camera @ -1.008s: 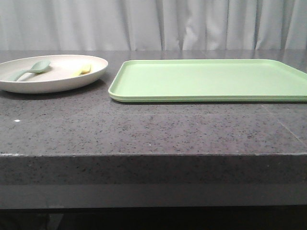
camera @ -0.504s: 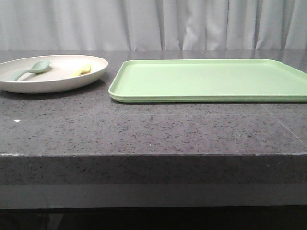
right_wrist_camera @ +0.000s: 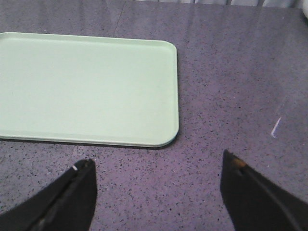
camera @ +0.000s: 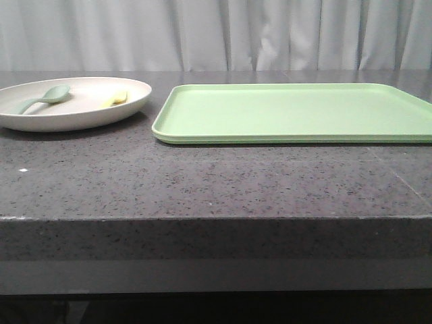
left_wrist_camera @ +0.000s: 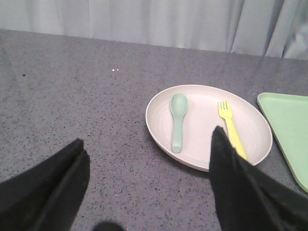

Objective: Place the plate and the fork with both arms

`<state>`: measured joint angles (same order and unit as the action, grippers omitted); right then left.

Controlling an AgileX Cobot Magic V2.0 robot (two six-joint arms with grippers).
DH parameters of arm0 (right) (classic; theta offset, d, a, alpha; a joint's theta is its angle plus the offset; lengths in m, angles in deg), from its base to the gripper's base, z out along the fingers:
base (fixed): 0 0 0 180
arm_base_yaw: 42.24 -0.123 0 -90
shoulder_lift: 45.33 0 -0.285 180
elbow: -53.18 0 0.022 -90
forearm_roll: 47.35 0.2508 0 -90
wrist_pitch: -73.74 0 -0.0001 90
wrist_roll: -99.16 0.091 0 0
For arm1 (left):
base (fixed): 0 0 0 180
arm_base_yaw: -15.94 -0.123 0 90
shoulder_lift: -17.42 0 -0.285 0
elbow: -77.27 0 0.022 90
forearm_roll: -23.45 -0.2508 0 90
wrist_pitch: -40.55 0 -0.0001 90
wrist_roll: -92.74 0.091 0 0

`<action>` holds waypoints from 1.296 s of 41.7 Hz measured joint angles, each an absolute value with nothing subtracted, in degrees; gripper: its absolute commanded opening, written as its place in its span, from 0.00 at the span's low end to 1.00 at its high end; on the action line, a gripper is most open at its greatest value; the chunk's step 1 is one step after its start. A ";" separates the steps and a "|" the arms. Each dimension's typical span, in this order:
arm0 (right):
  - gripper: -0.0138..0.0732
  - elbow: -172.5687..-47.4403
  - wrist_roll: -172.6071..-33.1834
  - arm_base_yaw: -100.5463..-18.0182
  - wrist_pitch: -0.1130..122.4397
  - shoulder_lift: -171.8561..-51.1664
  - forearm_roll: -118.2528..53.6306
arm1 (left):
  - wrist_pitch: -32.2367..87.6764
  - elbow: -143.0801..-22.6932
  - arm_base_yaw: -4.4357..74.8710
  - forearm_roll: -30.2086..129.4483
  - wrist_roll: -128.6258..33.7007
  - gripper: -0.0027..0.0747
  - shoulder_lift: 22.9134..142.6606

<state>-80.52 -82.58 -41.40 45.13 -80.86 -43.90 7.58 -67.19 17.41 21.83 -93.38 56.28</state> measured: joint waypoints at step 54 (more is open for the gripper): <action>0.80 -80.52 -82.58 -41.40 45.13 -80.86 -43.90 | -28.86 -127.14 6.04 43.93 -67.87 0.73 136.22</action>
<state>-80.52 -82.58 -41.40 45.13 -80.86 -43.90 -28.86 -127.14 6.04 43.93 -67.87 136.22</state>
